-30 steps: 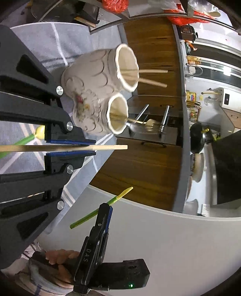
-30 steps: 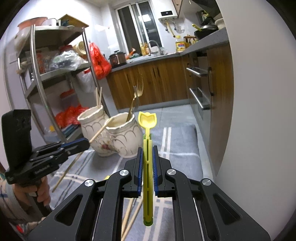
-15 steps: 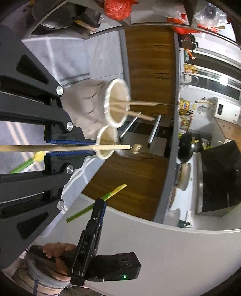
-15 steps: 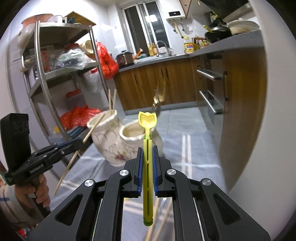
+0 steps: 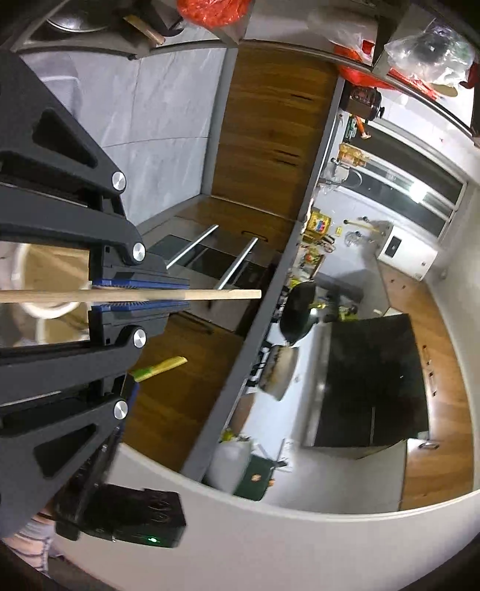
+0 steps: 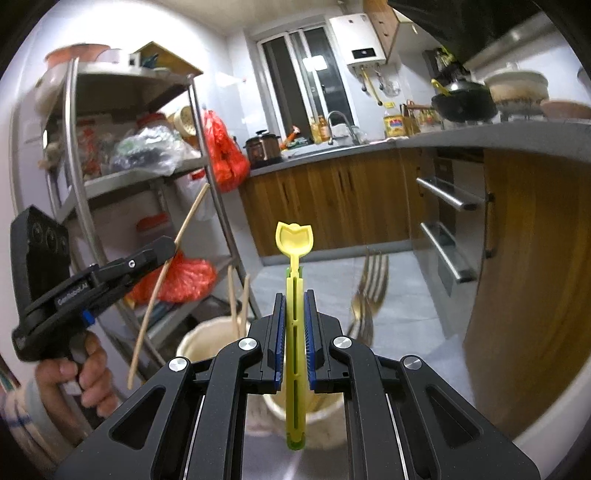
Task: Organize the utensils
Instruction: 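Drop chopstick in large holder with left tool while right drops yellow stick in floral holder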
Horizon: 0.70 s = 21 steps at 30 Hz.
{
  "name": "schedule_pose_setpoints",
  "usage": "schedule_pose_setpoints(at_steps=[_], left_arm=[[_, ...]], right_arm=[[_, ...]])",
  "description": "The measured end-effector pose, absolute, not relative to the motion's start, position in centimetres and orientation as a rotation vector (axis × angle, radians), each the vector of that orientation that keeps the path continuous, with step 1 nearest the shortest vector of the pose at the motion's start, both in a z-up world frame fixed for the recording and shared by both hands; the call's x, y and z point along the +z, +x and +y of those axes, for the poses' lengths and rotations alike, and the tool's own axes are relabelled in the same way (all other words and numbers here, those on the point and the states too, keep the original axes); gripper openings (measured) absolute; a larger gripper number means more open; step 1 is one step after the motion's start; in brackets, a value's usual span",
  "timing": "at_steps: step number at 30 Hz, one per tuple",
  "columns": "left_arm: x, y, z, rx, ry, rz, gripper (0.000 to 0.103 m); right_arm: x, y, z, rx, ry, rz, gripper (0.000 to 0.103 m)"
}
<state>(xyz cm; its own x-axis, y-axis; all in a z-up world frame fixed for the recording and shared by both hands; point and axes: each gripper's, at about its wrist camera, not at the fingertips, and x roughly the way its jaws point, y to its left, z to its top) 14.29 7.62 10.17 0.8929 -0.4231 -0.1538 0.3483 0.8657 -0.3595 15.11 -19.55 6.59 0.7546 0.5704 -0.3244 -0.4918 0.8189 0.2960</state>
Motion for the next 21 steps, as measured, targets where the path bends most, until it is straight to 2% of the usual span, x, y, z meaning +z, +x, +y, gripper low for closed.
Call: schedule_pose_setpoints(at_steps=[12, 21], left_arm=[[9.2, 17.4, 5.6, -0.208, -0.265, 0.15, 0.006], [6.7, 17.8, 6.3, -0.176, -0.285, 0.191, 0.006]], right_arm=[[3.5, 19.2, -18.6, 0.6, 0.363, 0.408, 0.01], [1.9, 19.0, -16.7, 0.547, 0.22, 0.389, 0.01]])
